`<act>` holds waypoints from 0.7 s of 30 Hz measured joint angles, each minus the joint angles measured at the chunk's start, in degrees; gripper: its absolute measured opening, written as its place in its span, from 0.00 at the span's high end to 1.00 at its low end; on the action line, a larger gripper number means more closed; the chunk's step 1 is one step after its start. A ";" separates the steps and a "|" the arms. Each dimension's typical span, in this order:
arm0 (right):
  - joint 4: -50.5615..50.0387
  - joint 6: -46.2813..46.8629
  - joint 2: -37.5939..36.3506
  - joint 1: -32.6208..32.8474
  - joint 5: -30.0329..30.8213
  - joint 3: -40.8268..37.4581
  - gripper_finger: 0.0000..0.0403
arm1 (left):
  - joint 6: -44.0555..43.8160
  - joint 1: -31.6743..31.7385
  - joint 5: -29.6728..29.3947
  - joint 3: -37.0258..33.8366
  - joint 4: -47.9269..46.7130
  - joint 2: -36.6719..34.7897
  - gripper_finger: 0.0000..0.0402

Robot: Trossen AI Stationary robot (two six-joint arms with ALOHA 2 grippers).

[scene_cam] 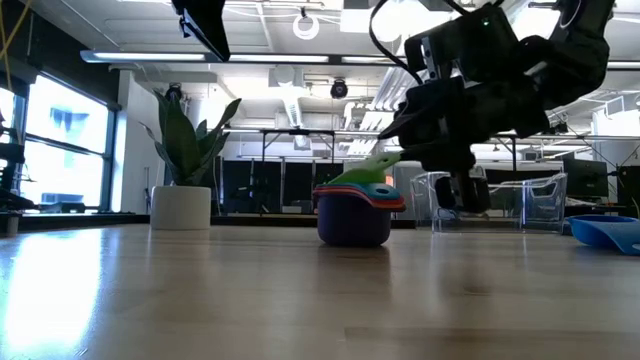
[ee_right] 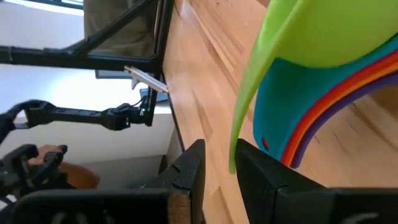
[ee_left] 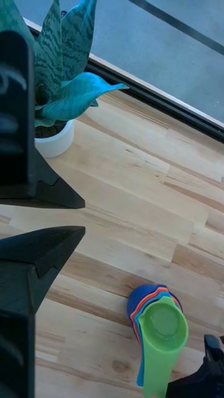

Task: Nest measuring cups in basket
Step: Stack the green measuring cup on top of the light blue measuring cup

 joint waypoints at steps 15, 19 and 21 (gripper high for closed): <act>-1.84 5.43 -0.09 -0.61 -2.53 0.00 0.81 | 0.00 -0.01 0.02 0.00 -0.02 0.00 0.88; -2.70 7.15 -0.74 -0.12 -1.97 -0.04 0.81 | 0.00 0.00 0.02 0.00 -0.02 0.00 0.88; -4.75 7.26 -2.37 0.41 -1.01 -0.04 0.81 | 0.00 -0.02 0.02 0.00 -0.02 0.00 0.88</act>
